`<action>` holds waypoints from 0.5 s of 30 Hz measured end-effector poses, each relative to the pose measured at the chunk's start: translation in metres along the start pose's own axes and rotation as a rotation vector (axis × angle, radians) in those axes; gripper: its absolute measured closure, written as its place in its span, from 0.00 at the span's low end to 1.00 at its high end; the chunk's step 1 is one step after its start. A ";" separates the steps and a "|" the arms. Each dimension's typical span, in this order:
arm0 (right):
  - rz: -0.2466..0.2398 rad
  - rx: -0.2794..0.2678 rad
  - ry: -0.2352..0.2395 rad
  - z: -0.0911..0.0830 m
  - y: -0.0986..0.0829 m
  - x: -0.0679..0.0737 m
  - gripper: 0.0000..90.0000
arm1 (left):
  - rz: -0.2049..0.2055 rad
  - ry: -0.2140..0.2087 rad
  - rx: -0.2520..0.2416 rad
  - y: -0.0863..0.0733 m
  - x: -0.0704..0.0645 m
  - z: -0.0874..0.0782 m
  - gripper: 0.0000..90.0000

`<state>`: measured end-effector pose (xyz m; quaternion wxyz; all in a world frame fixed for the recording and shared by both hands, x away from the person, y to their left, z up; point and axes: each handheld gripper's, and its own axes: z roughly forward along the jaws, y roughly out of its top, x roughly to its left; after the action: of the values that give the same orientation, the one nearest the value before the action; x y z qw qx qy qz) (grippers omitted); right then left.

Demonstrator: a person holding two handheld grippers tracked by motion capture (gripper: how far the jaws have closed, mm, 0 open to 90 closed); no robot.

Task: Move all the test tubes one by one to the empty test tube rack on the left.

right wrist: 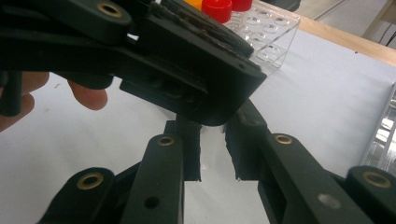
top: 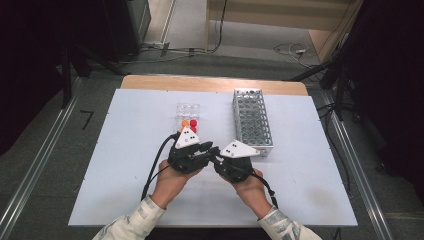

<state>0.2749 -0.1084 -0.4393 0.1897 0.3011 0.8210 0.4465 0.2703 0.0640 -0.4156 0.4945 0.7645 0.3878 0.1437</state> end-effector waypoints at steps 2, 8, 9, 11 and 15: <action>-0.004 0.003 -0.003 0.000 0.000 0.001 0.82 | 0.000 0.001 0.000 0.000 0.000 0.001 0.81; -0.007 0.002 -0.006 0.001 -0.001 0.001 0.82 | 0.013 0.016 -0.002 -0.001 -0.001 0.000 0.84; -0.006 0.001 -0.006 0.001 -0.001 0.001 0.82 | 0.016 0.018 -0.002 -0.001 -0.001 0.000 0.84; -0.006 0.000 -0.005 0.001 -0.001 0.001 0.81 | 0.024 0.029 -0.007 -0.001 -0.001 0.000 0.85; -0.002 0.000 -0.001 0.001 -0.001 0.001 0.81 | 0.041 0.043 -0.010 -0.002 -0.003 0.000 0.86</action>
<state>0.2743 -0.1075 -0.4409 0.1906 0.3006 0.8212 0.4461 0.2676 0.0621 -0.4165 0.4867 0.7665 0.3820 0.1720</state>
